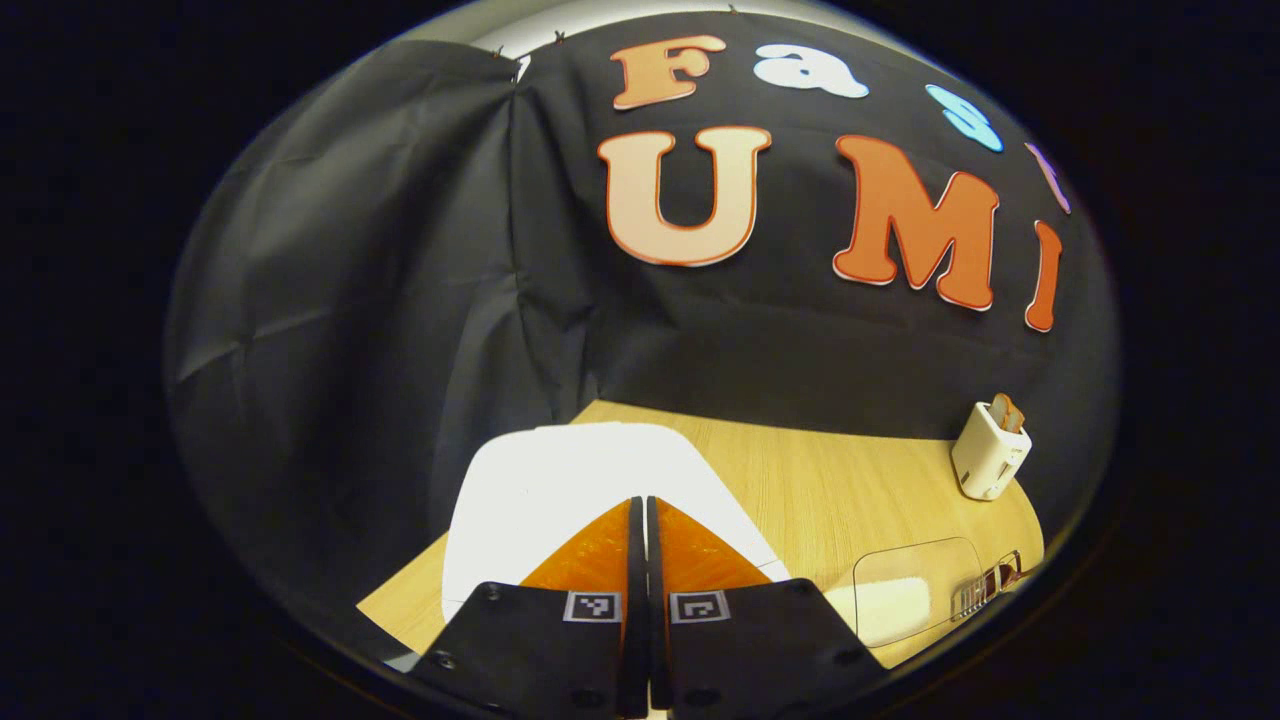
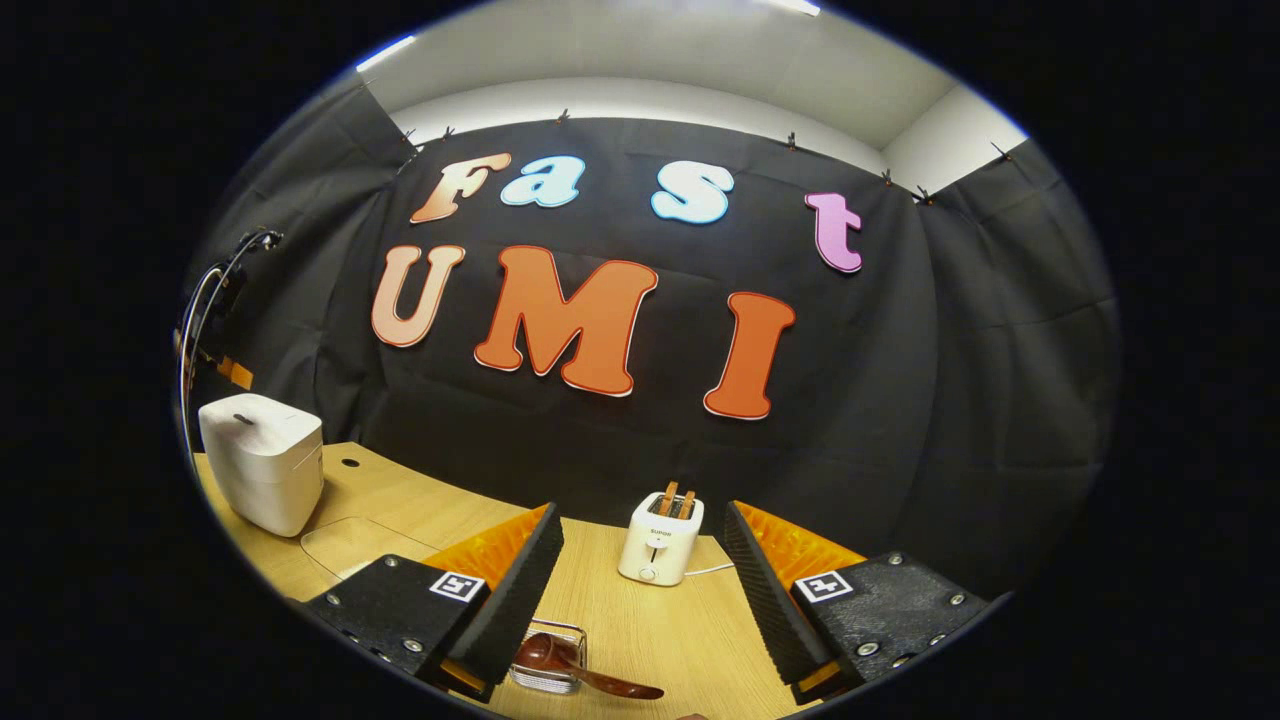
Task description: Close the left gripper, press the button to open the rice cooker; take a wooden spoon from the chopstick holder with the right hand, scoop a spoonful of rice and pour it into the rice cooker, then put the wooden spoon back into the chopstick holder.
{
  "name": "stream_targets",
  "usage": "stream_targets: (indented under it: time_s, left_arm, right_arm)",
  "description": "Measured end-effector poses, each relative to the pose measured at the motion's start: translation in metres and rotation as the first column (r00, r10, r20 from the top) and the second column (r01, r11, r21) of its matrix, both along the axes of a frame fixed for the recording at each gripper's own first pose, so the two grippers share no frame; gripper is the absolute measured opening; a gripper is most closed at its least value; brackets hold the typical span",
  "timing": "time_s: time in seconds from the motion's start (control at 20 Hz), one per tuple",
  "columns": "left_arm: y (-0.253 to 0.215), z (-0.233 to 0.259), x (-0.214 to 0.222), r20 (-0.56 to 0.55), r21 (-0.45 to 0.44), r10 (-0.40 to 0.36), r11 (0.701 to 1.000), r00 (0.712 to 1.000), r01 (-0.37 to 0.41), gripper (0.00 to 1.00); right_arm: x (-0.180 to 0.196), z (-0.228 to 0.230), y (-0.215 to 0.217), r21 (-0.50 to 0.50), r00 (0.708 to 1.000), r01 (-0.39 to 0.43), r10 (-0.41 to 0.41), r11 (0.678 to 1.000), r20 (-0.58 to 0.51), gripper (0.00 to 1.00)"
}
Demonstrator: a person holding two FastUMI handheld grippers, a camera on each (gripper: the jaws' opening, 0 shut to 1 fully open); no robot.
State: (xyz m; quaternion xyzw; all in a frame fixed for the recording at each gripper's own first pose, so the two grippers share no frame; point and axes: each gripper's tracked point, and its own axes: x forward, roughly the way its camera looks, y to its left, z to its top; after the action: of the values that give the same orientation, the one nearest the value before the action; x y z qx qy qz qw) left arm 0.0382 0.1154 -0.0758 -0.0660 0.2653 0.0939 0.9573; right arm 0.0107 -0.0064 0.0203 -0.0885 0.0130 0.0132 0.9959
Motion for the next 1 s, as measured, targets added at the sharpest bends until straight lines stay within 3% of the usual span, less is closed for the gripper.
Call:
stream_targets:
  time_s: [0.25,0.45,0.55,0.75,0.85,1.0]
  left_arm:
    - [-0.001,-0.047,-0.006,-0.175,-0.085,0.006,0.996,0.985,-0.021,0.04]
    - [0.004,-0.052,0.004,-0.143,-0.172,0.019,0.984,0.990,-0.044,0.08]
    - [0.003,-0.054,0.000,-0.151,-0.206,0.018,0.977,0.988,-0.049,0.04]
    - [0.003,-0.044,0.004,-0.128,-0.171,0.014,0.985,0.992,-0.036,0.04]
    - [0.007,-0.021,0.008,-0.055,-0.117,0.031,0.992,0.998,-0.037,0.08]
    - [0.017,0.023,0.017,0.081,-0.003,0.069,0.998,0.994,-0.069,0.04]
  right_arm:
    - [0.000,-0.011,-0.011,0.012,0.999,0.021,-0.021,1.000,-0.028,0.97]
    - [-0.001,-0.020,-0.016,0.019,0.998,0.035,-0.034,0.999,-0.047,0.97]
    - [-0.001,-0.023,-0.014,0.024,0.998,0.030,-0.028,0.999,-0.055,0.97]
    - [-0.005,-0.032,-0.017,0.024,0.997,0.031,-0.029,0.999,-0.075,0.97]
    - [-0.008,-0.036,-0.020,0.022,0.996,0.038,-0.036,0.999,-0.087,0.97]
    - [-0.011,-0.044,-0.026,0.017,0.993,0.055,-0.053,0.998,-0.108,0.97]
